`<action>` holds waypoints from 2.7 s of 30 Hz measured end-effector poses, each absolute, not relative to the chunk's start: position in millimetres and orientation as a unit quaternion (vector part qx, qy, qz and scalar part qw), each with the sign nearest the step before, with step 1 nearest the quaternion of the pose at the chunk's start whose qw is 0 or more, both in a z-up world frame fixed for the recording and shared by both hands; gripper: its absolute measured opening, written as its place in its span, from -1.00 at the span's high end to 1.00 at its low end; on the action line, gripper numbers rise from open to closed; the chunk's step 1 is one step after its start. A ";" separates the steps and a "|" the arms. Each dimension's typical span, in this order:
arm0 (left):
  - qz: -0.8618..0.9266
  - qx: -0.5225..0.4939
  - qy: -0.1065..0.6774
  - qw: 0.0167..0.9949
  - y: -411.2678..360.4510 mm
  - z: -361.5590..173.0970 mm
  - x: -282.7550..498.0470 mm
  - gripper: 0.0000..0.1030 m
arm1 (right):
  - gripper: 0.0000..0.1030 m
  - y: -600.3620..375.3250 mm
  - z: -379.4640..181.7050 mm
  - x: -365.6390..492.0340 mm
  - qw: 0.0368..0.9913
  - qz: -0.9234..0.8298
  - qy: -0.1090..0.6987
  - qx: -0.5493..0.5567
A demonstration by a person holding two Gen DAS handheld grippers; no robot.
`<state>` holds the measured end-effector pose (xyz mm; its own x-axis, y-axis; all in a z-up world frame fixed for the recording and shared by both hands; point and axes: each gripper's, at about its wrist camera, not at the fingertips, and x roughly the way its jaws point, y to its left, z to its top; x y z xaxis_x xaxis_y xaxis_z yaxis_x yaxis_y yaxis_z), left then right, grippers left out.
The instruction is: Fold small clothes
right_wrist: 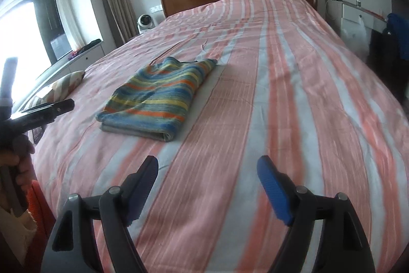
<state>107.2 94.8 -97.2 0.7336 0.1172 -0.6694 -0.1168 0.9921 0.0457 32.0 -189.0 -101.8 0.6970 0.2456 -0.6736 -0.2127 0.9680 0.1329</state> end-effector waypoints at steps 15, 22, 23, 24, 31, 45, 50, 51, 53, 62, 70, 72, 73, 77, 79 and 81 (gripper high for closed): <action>0.038 -0.012 0.416 0.908 102.4 -158.1 105.9 -0.91 | -0.54 -185.3 -132.4 18.7 0.911 0.114 0.396 0.003; -0.011 -0.058 0.434 0.899 126.2 -166.3 120.5 -0.91 | -0.54 -184.2 -142.7 25.8 0.904 0.122 0.410 0.021; -0.027 -0.071 0.434 0.898 131.2 -161.8 129.3 -0.91 | -0.55 -184.7 -142.6 30.0 0.901 0.124 0.414 0.030; -0.042 -0.088 0.431 0.897 137.1 -156.2 140.1 -0.91 | -0.54 -184.9 -141.6 36.8 0.898 0.131 0.418 0.043; -0.135 -0.159 0.482 0.851 144.8 -156.4 250.9 -0.91 | -0.55 -182.4 -114.3 125.0 0.887 0.170 0.399 0.158; -0.121 -0.074 0.531 0.836 102.5 -191.6 326.0 0.57 | 0.50 -68.3 -161.1 280.4 0.855 0.180 0.485 0.027; -0.090 -0.037 0.477 0.873 91.9 -168.8 296.4 0.68 | 0.64 13.5 -134.7 208.8 0.894 0.143 0.336 -0.258; -0.091 -0.041 0.468 0.878 93.1 -161.6 290.8 0.68 | 0.64 15.2 -125.9 200.1 0.901 0.148 0.321 -0.250; -0.095 -0.047 0.445 0.889 96.2 -141.2 277.2 0.68 | 0.64 12.3 -104.3 186.3 0.916 0.156 0.300 -0.215; -0.042 -0.039 0.434 0.899 89.9 -129.2 260.8 -0.35 | -0.35 -44.6 -92.6 206.5 0.928 0.090 0.350 -0.088; 0.034 0.029 0.289 0.956 100.1 -80.9 142.9 -0.99 | -0.99 -112.9 -59.2 128.4 0.947 0.034 0.302 -0.108; 0.038 0.016 0.270 0.962 98.0 -60.9 122.2 -0.99 | -0.99 -124.8 -43.1 94.9 0.960 0.020 0.263 -0.096; 0.053 0.013 0.266 0.963 95.1 -50.8 110.3 -0.99 | -0.99 -127.1 -36.8 80.4 0.963 0.015 0.254 -0.083; 0.125 0.002 0.247 0.961 89.1 -27.8 77.6 -0.99 | -0.99 -150.8 -13.1 37.9 0.970 0.010 0.244 -0.012; 0.136 -0.022 0.259 0.956 90.8 -20.0 69.6 -0.99 | -0.99 -154.5 -5.2 24.1 0.970 0.008 0.242 0.002; 0.103 -0.036 0.275 0.955 90.3 -16.5 64.9 -0.99 | -0.99 -157.4 -0.4 13.3 0.970 0.022 0.242 0.026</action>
